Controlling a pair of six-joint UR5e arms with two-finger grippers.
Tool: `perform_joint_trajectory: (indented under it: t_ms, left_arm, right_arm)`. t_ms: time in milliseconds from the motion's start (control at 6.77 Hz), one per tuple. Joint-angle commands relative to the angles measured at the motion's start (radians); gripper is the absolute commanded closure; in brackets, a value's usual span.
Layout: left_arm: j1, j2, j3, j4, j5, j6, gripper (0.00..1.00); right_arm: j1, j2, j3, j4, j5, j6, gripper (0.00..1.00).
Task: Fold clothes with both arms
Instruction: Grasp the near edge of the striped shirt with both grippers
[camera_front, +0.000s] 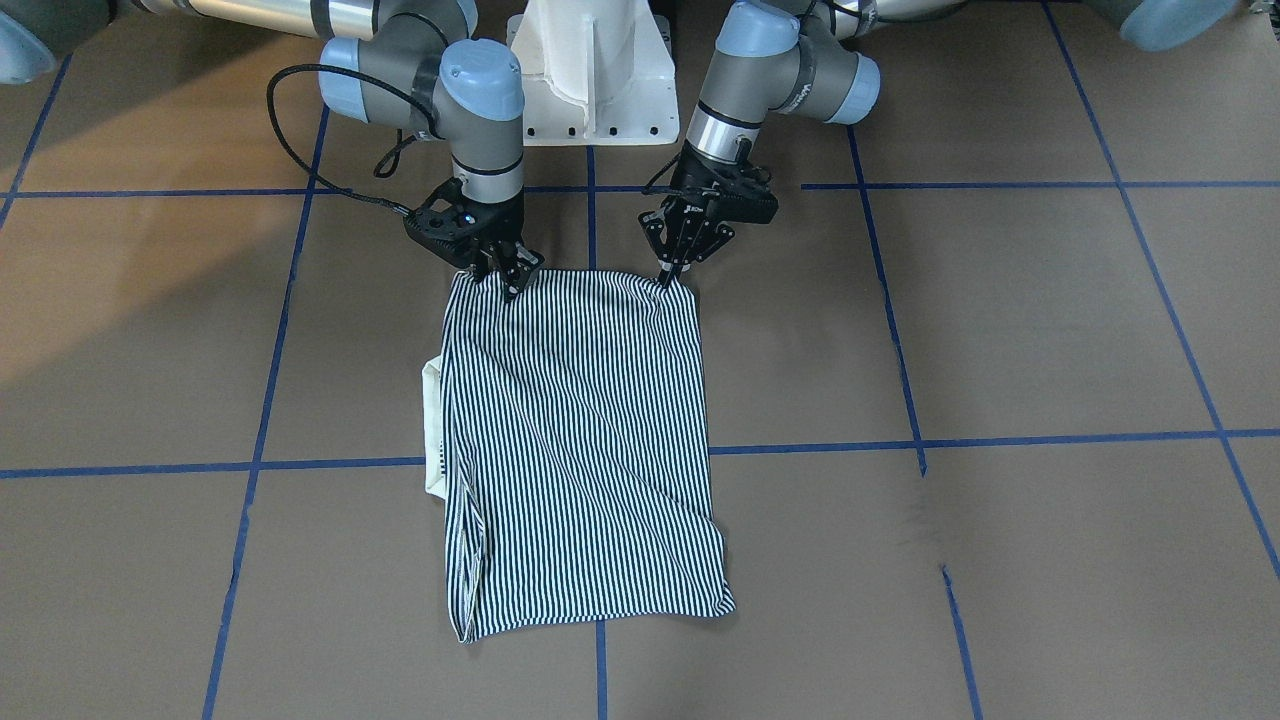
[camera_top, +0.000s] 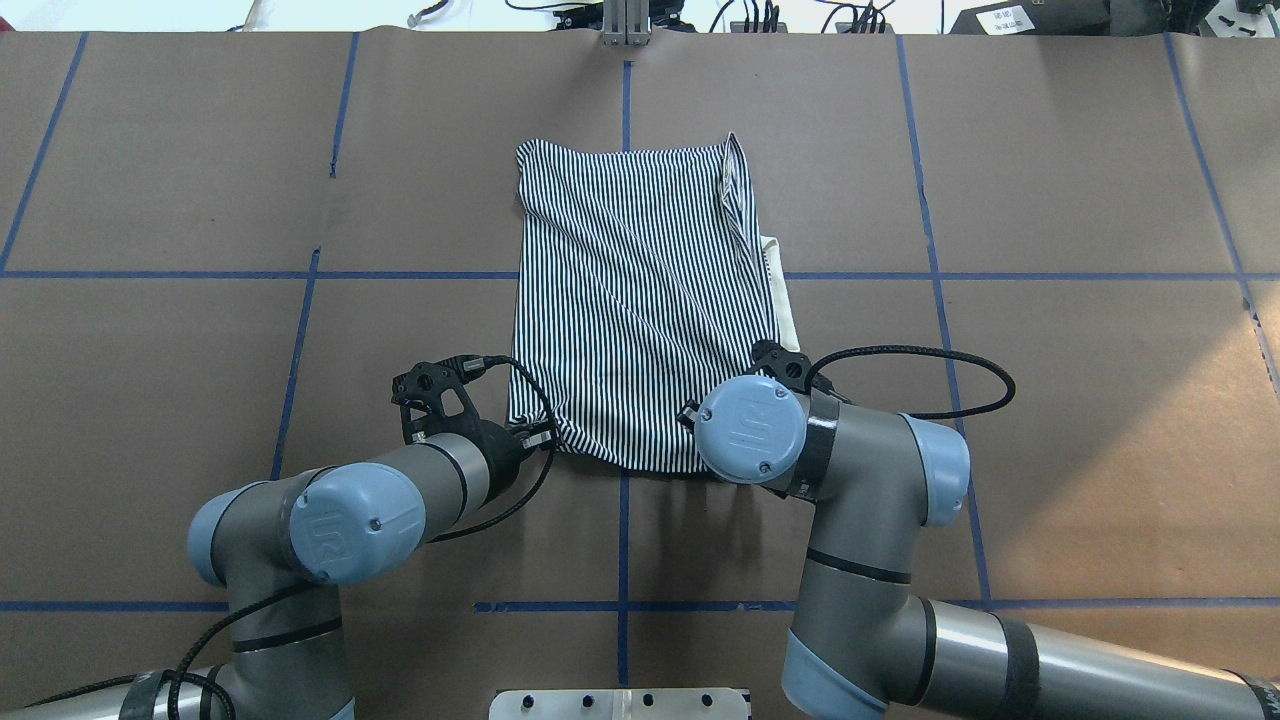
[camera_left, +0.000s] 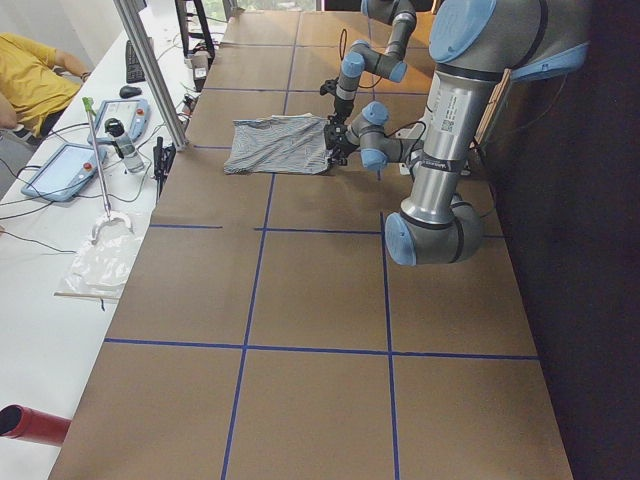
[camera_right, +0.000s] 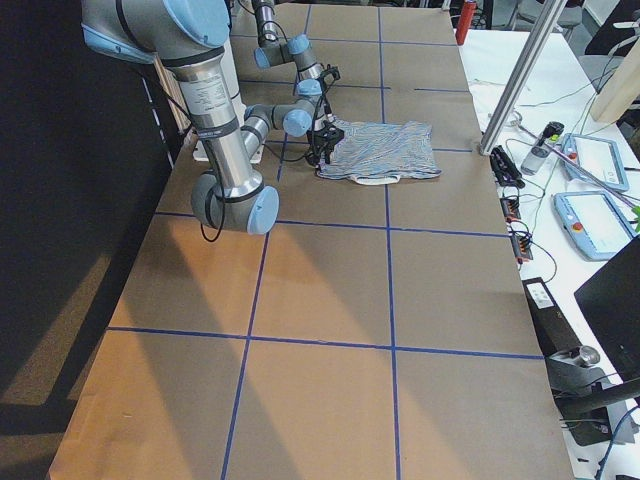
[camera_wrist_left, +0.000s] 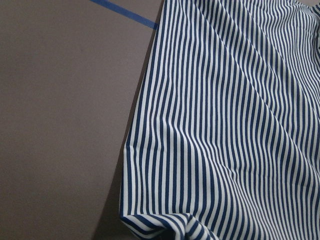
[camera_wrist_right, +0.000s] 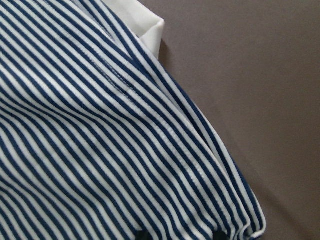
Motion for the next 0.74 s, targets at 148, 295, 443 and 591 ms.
perform_joint_trajectory:
  t_ms: [148,295,443,591]
  left_arm:
    - [0.001,0.002,0.002,0.000,-0.001,0.000,1.00]
    - [0.001,0.000,0.002,-0.002,-0.003,0.000,1.00]
    - [0.001,0.000,0.002,-0.002,-0.005,0.000,1.00]
    - [0.001,0.000,0.002,-0.002,-0.005,0.000,1.00]
  right_arm:
    - [0.008,0.027,-0.018,-0.006,0.001,0.000,1.00]
    - [0.010,0.031,-0.015,-0.013,0.001,0.000,1.00]
    - [0.010,0.033,0.011,-0.048,0.001,0.000,1.00]
    - [0.010,0.031,0.054,-0.100,0.003,0.000,1.00]
